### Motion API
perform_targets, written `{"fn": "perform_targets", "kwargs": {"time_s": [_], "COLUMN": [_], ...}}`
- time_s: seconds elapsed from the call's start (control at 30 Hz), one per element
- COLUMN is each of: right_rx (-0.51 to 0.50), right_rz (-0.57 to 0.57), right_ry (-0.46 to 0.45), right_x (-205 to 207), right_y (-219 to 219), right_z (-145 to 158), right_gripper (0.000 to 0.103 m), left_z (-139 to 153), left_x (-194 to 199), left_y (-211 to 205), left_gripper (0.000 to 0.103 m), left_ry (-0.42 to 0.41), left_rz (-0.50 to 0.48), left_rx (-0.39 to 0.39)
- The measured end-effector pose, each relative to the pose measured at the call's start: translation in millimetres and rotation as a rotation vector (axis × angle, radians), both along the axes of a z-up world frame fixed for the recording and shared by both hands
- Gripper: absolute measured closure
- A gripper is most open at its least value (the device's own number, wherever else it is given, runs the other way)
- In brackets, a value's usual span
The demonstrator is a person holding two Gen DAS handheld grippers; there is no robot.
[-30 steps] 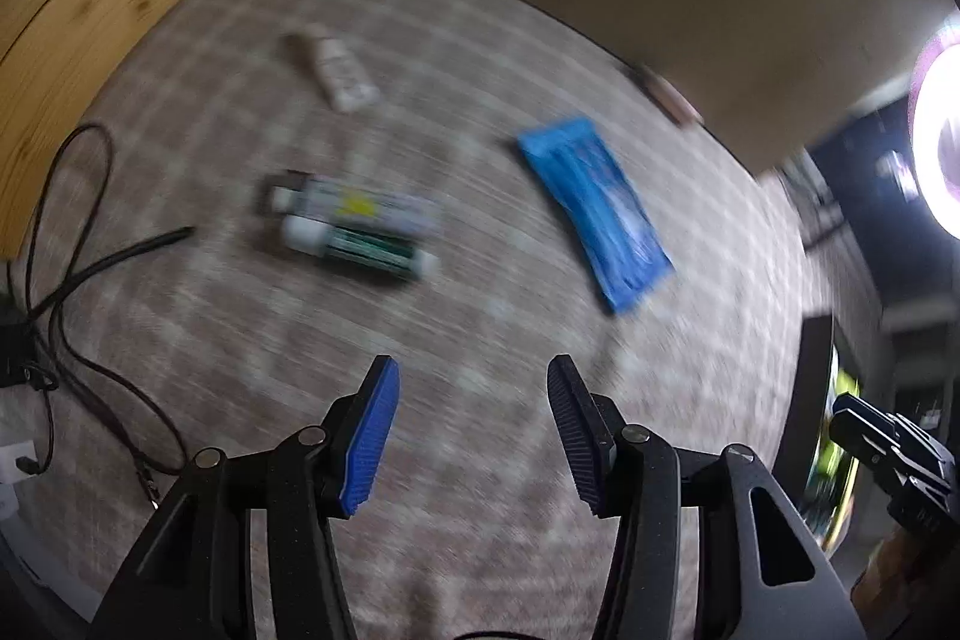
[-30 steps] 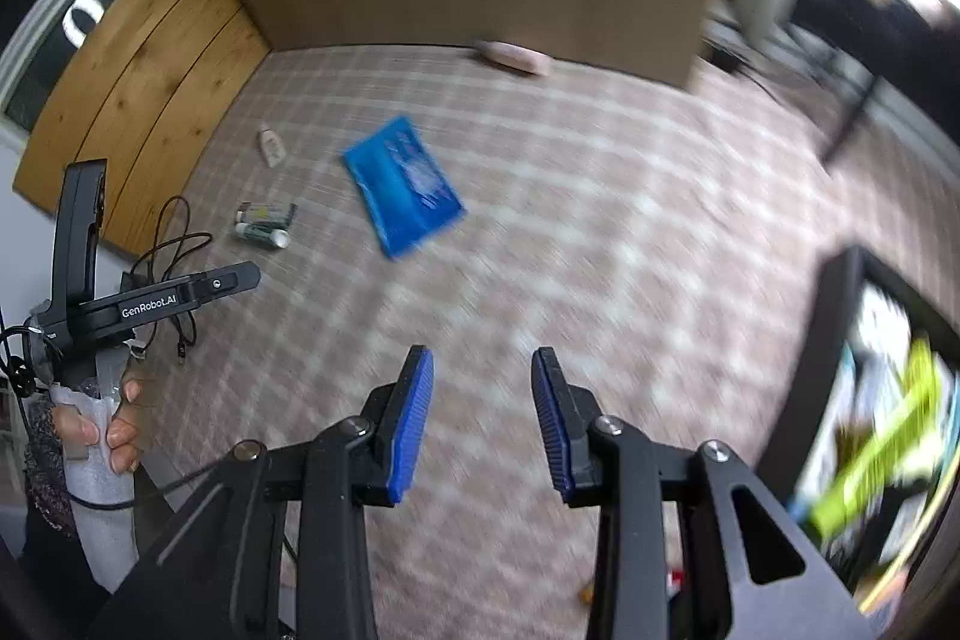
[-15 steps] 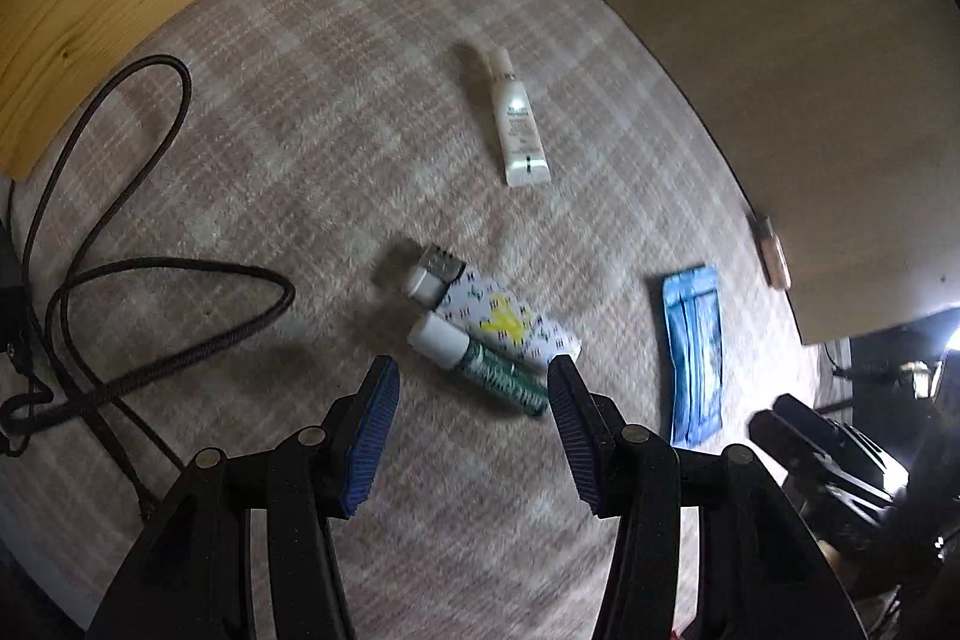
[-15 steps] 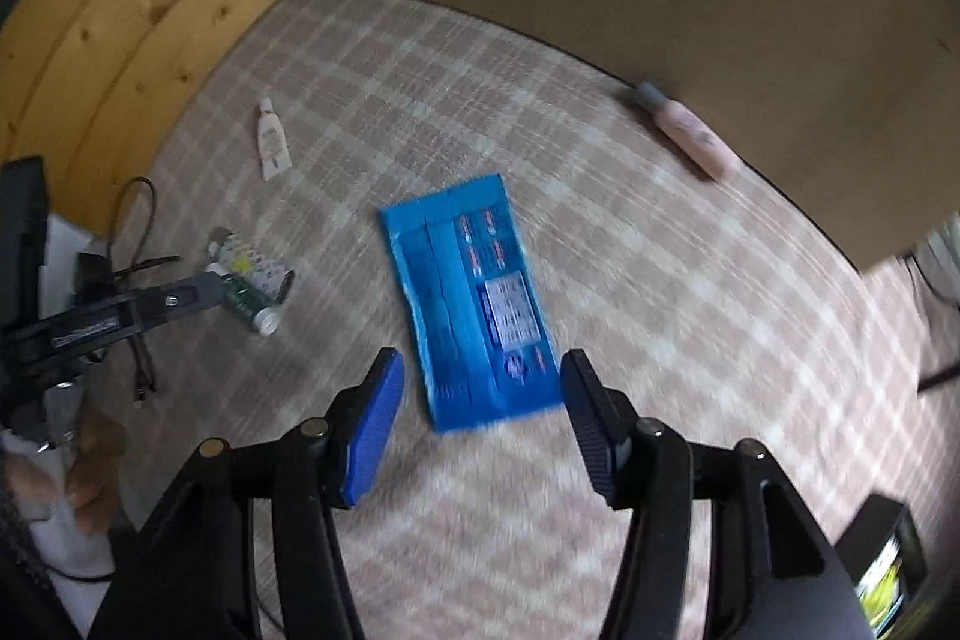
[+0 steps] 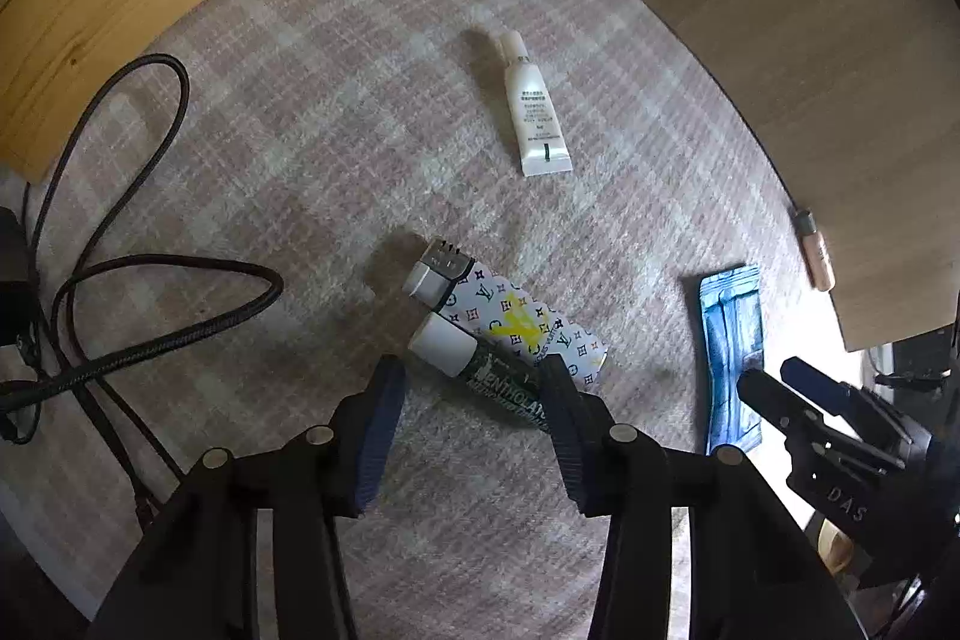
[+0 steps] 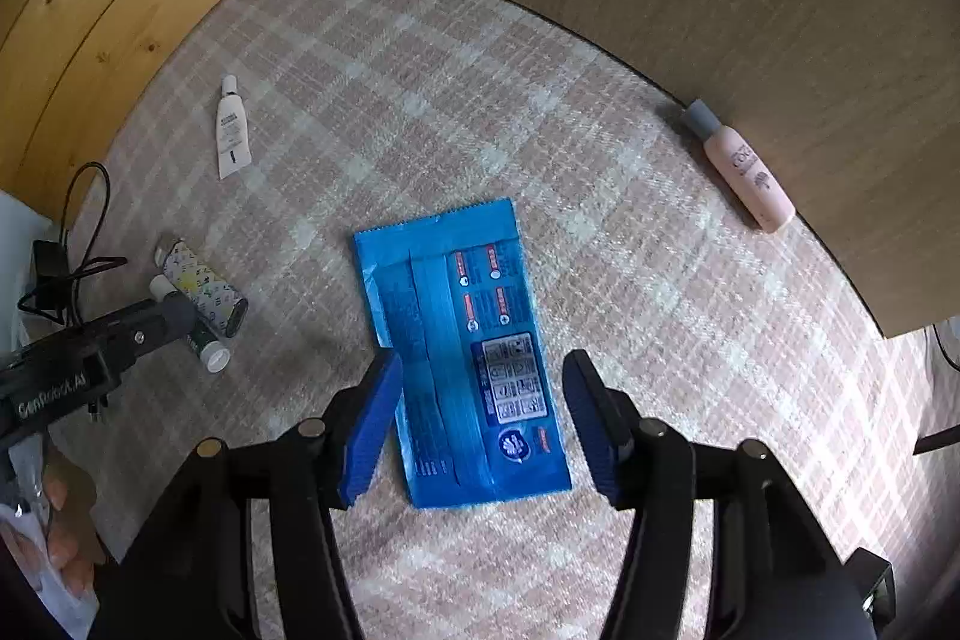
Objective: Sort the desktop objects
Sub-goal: 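Grasp the green lip balm with the left gripper while the right gripper grasps the blue packet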
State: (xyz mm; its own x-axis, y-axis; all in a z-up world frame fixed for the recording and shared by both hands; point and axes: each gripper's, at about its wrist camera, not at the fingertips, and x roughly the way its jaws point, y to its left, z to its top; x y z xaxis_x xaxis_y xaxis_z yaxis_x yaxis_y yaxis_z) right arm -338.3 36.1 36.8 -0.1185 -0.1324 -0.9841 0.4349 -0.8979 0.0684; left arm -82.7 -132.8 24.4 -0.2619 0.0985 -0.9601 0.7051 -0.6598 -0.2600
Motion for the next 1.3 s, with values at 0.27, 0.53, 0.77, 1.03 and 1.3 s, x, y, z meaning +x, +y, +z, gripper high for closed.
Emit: {"fn": "perform_targets", "kwargs": {"time_s": [0.27, 0.53, 0.77, 1.03, 1.3], "right_rx": [0.073, 0.087, 0.072, 0.027, -0.061], "right_rz": [0.037, 0.051, 0.067, 0.073, -0.028], "right_ry": [0.026, 0.0, -0.006, -0.009, -0.025], "right_x": [2, 0, 4, 19, 35], "right_y": [-13, -11, -9, -5, 23], "right_z": [-8, -17, -18, -6, 2], "right_gripper": [0.04, 0.031, 0.03, 0.077, 0.084], "left_z": [-3, -6, -9, -13, -8], "left_x": [-15, -9, -2, 22, 35], "left_y": [39, 56, 58, 70, 91], "left_gripper": [0.067, 0.085, 0.089, 0.089, 0.089], "left_ry": [-0.022, -0.031, -0.009, 0.011, 0.033], "left_rz": [-0.043, -0.095, -0.119, -0.128, -0.154], "left_rx": [-0.055, -0.118, -0.101, -0.048, -0.02]}}
